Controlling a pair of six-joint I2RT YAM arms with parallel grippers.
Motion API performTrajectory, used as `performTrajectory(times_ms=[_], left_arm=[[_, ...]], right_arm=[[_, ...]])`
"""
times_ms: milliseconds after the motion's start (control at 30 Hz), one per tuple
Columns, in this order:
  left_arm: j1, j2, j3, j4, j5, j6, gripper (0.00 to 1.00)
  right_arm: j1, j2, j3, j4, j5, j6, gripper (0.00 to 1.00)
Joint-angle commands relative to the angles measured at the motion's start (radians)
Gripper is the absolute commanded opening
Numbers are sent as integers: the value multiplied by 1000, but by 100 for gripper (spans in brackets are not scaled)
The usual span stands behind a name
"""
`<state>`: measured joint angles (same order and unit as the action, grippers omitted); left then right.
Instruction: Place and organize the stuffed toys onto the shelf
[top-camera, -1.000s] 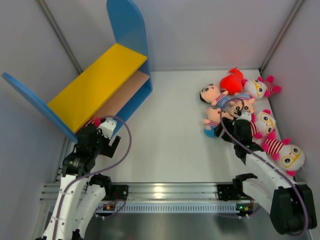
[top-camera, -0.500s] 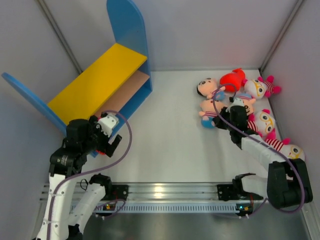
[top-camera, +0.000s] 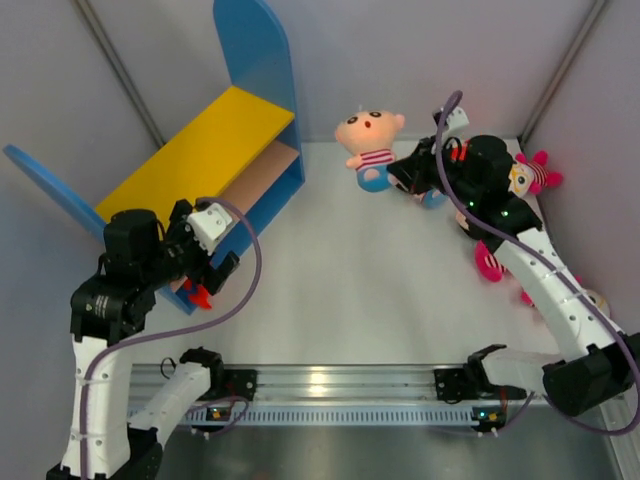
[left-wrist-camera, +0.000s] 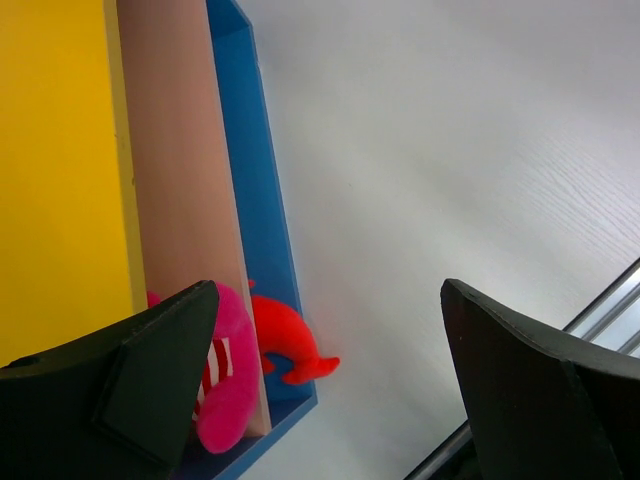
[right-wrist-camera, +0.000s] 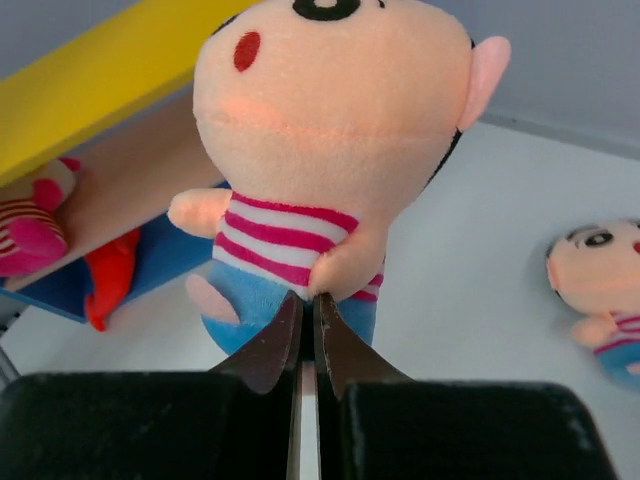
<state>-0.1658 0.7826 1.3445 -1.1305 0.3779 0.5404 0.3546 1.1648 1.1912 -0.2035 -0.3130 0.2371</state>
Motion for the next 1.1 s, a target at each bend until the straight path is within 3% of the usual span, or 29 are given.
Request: performTrajectory(times_ms=[0, 133, 333, 733, 900, 1000, 1033, 1067], left_arm=[[-6, 49, 97, 0, 70, 67, 99], [-6, 121, 208, 3, 110, 110, 99], [-6, 208, 341, 3, 208, 151, 99], [-6, 270, 334, 73, 147, 299, 99], [-6, 280, 308, 110, 104, 311, 97], [-6, 277, 294, 110, 99, 326, 73], [-6, 274, 291, 112, 95, 325, 55], [-6, 273, 288, 120, 82, 322, 46]], right_arm=[[105, 100, 169, -56, -23, 45, 0], [277, 254, 405, -45, -3, 129, 0], [412, 464, 643, -36, 18, 252, 0], [563, 661, 887, -51, 6, 285, 0], [583, 674, 887, -34, -11, 295, 0], [586, 682, 887, -24, -40, 307, 0], [586, 684, 886, -22, -46, 312, 0], [587, 685, 884, -19, -55, 315, 0]])
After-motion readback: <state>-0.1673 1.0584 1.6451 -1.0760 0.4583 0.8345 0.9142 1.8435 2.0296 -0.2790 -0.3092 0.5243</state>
